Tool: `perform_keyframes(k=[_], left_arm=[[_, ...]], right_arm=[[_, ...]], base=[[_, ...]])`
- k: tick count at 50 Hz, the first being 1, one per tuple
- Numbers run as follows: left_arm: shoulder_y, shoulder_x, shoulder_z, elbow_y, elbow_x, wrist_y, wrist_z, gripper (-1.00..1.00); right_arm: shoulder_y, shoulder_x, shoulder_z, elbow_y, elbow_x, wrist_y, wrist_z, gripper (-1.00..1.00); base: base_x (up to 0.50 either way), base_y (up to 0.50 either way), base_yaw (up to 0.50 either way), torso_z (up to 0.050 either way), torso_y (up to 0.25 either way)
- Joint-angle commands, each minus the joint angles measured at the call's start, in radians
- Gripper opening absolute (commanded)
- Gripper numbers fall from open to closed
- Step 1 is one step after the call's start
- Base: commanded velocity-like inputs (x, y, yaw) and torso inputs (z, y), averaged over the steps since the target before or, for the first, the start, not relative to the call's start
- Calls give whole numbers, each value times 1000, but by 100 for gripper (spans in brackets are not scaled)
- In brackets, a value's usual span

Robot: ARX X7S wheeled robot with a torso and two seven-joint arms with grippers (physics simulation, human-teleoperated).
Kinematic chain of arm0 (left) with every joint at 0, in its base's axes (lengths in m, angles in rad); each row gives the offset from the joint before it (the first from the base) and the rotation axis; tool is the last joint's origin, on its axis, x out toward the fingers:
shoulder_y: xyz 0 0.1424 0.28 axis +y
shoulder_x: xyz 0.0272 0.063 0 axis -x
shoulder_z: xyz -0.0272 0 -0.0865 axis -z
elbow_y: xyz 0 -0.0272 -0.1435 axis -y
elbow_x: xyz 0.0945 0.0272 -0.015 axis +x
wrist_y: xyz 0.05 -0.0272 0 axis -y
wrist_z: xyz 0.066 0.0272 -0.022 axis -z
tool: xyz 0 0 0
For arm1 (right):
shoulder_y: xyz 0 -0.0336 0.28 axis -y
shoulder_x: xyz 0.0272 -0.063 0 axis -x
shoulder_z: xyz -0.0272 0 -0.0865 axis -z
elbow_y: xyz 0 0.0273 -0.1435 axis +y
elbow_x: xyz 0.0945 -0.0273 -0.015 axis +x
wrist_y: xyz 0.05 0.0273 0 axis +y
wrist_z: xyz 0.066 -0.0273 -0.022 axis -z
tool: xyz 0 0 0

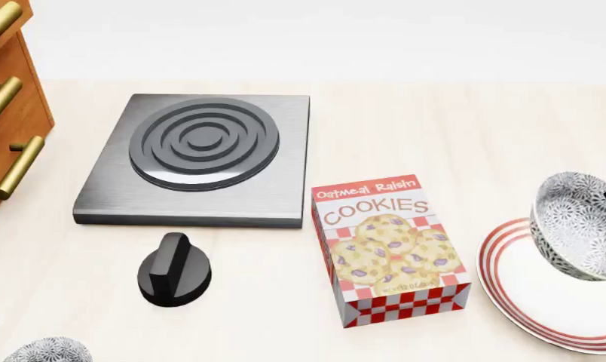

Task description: Pick the akita bowl from table center and place it on the plate.

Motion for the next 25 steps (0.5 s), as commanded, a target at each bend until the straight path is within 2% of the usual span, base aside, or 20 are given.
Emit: perform_keyframes(k=[1, 9, 19, 25], left_arm=[[-1, 1, 2, -6, -3, 7, 0, 100], [4, 1, 1, -7, -5, 13, 0, 100], [16, -2, 7, 1, 4, 38, 7, 100], [13, -4, 6, -2, -6, 36, 10, 100]], right_arm=[[119, 47, -92, 68, -34, 4, 72, -100], [192, 76, -181, 68, -138, 35, 51, -100], [200, 70, -226, 102, -206, 37, -25, -100], [216, 58, -249, 134, -239, 31, -71, -100]], base=[[0, 0, 0, 0, 0], [0, 0, 0, 0, 0], [0, 0, 0, 0, 0], [0, 0, 0, 0, -211]])
